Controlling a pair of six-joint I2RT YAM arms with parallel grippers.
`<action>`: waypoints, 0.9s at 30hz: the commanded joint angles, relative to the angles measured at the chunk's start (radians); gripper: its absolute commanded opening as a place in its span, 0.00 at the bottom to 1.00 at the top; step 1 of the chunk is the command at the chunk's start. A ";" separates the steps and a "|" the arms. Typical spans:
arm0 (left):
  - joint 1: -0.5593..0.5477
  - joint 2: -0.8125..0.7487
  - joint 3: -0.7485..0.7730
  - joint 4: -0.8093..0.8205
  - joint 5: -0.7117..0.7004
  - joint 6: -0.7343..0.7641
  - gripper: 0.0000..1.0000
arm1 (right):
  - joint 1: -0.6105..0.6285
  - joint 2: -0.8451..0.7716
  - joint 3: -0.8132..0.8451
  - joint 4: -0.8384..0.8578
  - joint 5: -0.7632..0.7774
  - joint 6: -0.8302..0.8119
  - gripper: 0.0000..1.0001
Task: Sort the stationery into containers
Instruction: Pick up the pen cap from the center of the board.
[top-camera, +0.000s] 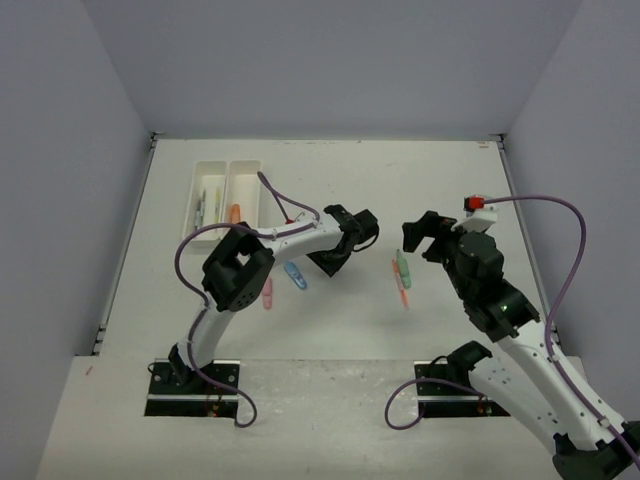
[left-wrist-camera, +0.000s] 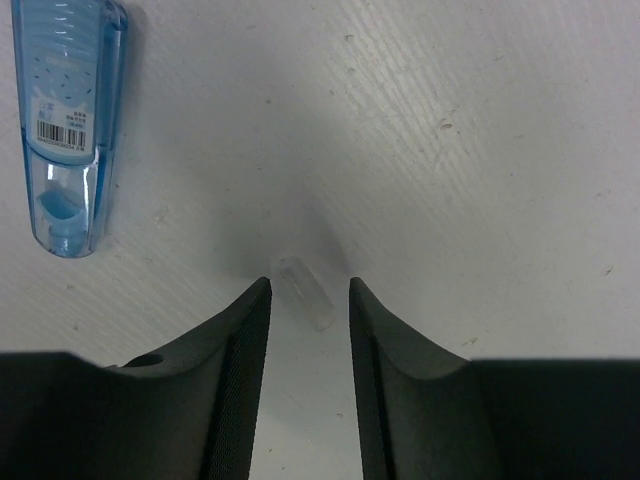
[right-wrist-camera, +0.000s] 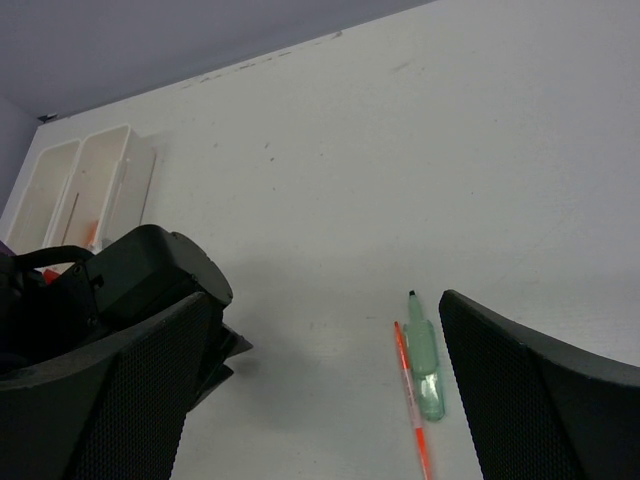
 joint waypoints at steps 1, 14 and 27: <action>0.002 0.029 0.001 -0.022 0.011 -0.028 0.38 | -0.003 -0.004 -0.006 0.040 0.001 0.001 0.98; 0.022 0.014 -0.096 0.072 0.052 0.064 0.00 | -0.003 -0.004 -0.009 0.045 -0.010 -0.003 0.97; -0.007 -1.007 -0.645 0.519 -0.245 1.069 0.00 | -0.003 0.410 0.139 -0.256 -0.157 -0.003 0.91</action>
